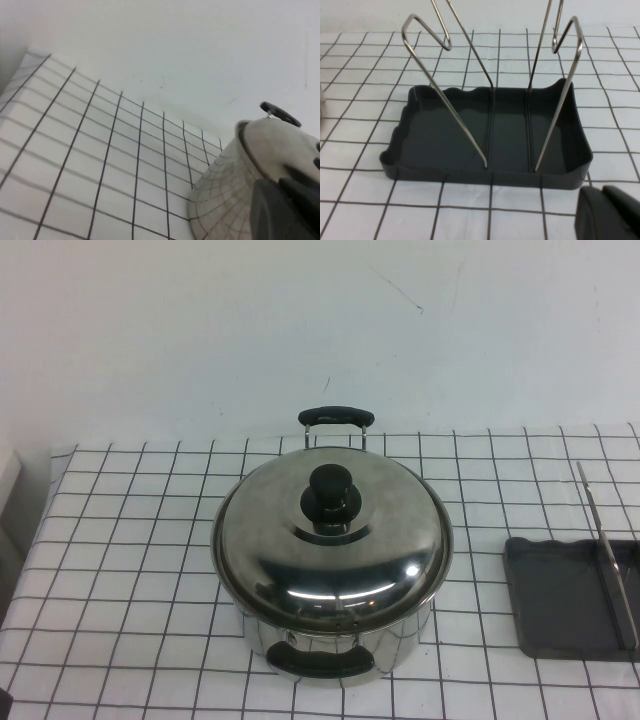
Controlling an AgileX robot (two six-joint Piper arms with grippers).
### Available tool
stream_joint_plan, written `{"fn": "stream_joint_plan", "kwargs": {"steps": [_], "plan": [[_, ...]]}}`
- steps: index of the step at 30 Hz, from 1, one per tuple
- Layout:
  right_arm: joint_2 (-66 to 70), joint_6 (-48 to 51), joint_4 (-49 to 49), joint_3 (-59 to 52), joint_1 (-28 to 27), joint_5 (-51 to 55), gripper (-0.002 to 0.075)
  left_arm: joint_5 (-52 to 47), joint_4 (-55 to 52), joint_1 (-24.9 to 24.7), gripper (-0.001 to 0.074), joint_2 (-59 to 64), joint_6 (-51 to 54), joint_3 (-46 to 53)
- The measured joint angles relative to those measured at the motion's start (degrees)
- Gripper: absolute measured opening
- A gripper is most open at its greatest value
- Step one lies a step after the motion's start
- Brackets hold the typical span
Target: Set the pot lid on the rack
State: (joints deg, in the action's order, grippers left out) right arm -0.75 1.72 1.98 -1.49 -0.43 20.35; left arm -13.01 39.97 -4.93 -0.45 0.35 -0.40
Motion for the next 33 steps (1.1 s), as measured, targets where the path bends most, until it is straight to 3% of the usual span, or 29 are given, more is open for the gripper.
{"fn": "stream_joint_plan", "kwargs": {"steps": [8,17,20,22,24,30,33], "plan": [[0.0,0.0,0.0,0.0,0.0,0.0,-0.0003,-10.9,1.0,0.0,-0.0003,12.4,21.0,-17.9],[0.0,0.0,0.0,0.0,0.0,0.0,-0.0003,-14.8,20.1,0.0,-0.0003,26.8,48.8,-28.5],[0.0,0.0,0.0,0.0,0.0,0.0,-0.0003,-16.6,17.3,-0.8,0.0006,30.3,48.8,-31.5],[0.0,0.0,0.0,0.0,0.0,0.0,-0.0003,-15.5,10.2,-3.2,0.0047,31.6,42.9,-33.2],[0.0,0.0,0.0,0.0,0.0,0.0,-0.0003,-12.1,0.5,-6.9,0.0135,31.8,33.1,-33.9],[0.0,0.0,0.0,0.0,0.0,0.0,-0.0003,-1.2,-46.2,-24.3,0.0510,34.4,-17.2,-34.0],[0.0,0.0,0.0,0.0,0.0,0.0,-0.0003,4.6,-65.7,-32.1,0.0589,38.8,-35.4,-34.0]]}}
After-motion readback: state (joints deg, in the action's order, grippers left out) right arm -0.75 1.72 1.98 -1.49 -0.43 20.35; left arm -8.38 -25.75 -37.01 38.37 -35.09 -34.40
